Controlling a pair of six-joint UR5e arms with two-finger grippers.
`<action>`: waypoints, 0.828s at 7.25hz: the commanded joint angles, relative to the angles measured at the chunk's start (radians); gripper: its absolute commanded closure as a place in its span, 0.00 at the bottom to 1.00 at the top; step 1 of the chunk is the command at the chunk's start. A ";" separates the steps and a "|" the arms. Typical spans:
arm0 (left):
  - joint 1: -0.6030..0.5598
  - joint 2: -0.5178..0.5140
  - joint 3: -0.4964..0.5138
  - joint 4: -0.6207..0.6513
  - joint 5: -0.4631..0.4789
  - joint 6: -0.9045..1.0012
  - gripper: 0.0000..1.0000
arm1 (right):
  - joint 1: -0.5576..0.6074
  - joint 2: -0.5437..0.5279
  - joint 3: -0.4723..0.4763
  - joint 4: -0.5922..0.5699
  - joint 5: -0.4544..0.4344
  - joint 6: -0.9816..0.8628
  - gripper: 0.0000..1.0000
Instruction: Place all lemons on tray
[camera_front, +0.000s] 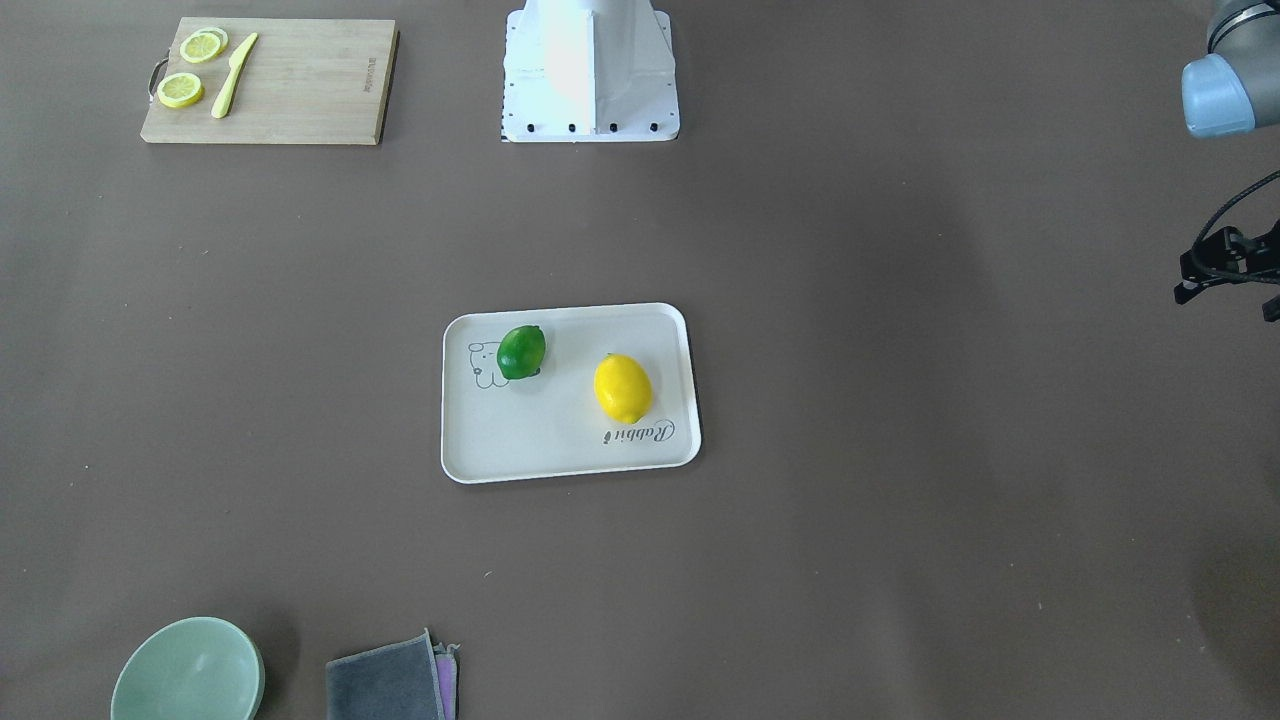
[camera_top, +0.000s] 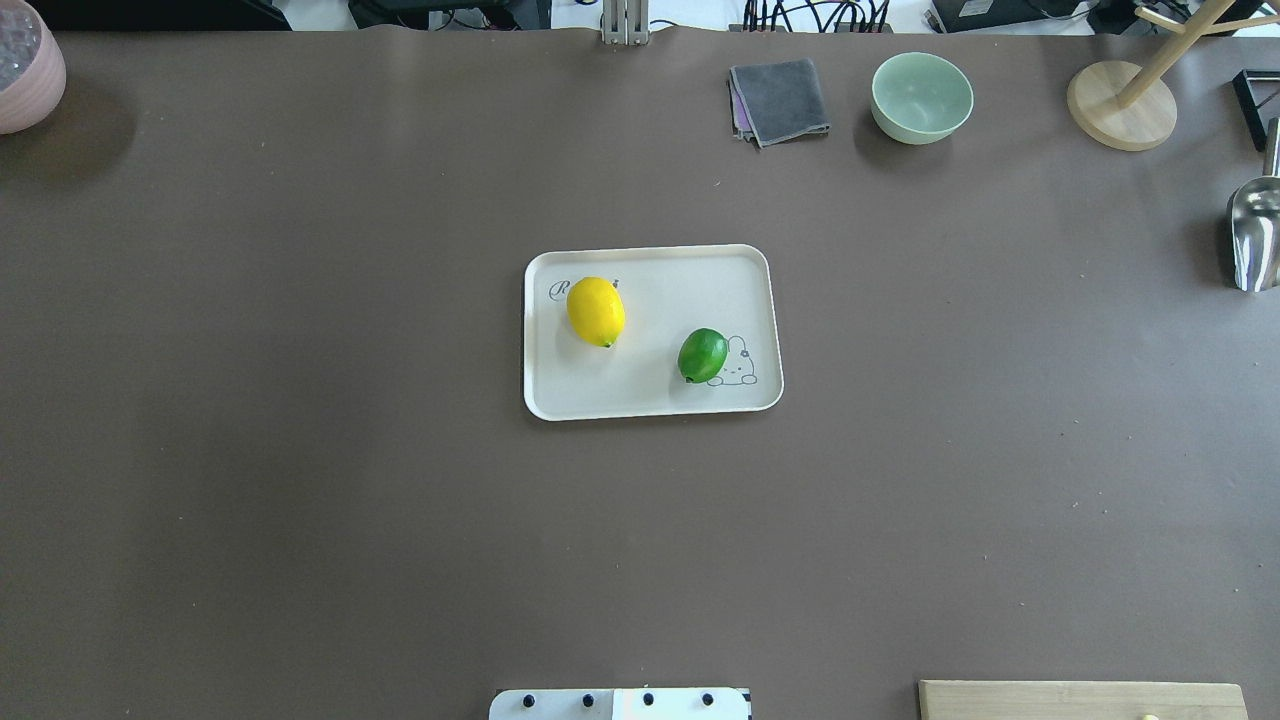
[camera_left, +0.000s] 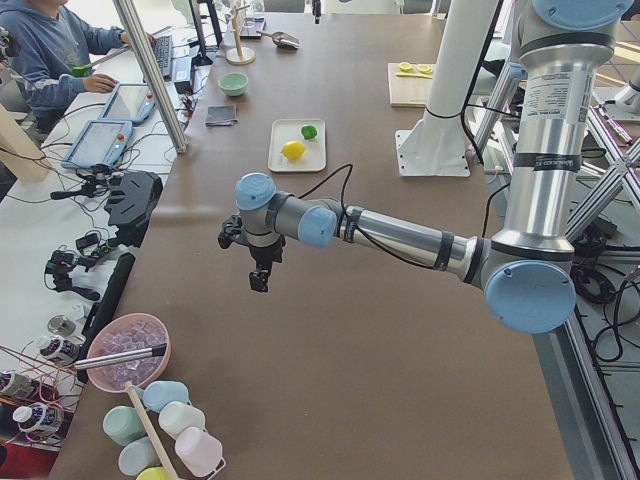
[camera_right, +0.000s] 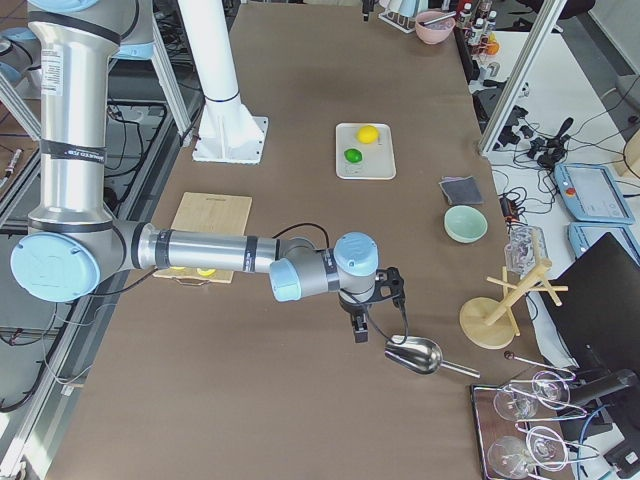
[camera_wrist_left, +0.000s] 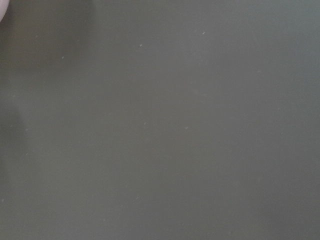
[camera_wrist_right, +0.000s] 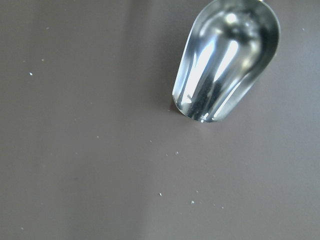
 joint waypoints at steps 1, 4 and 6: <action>-0.010 0.030 -0.004 -0.001 0.007 0.012 0.02 | 0.021 -0.038 -0.008 0.006 -0.002 -0.029 0.00; -0.005 0.043 -0.012 0.000 -0.002 0.003 0.02 | 0.020 -0.037 -0.014 0.028 0.102 -0.029 0.00; -0.005 0.046 -0.016 -0.001 -0.004 0.005 0.02 | 0.020 -0.034 -0.009 0.030 0.088 -0.031 0.00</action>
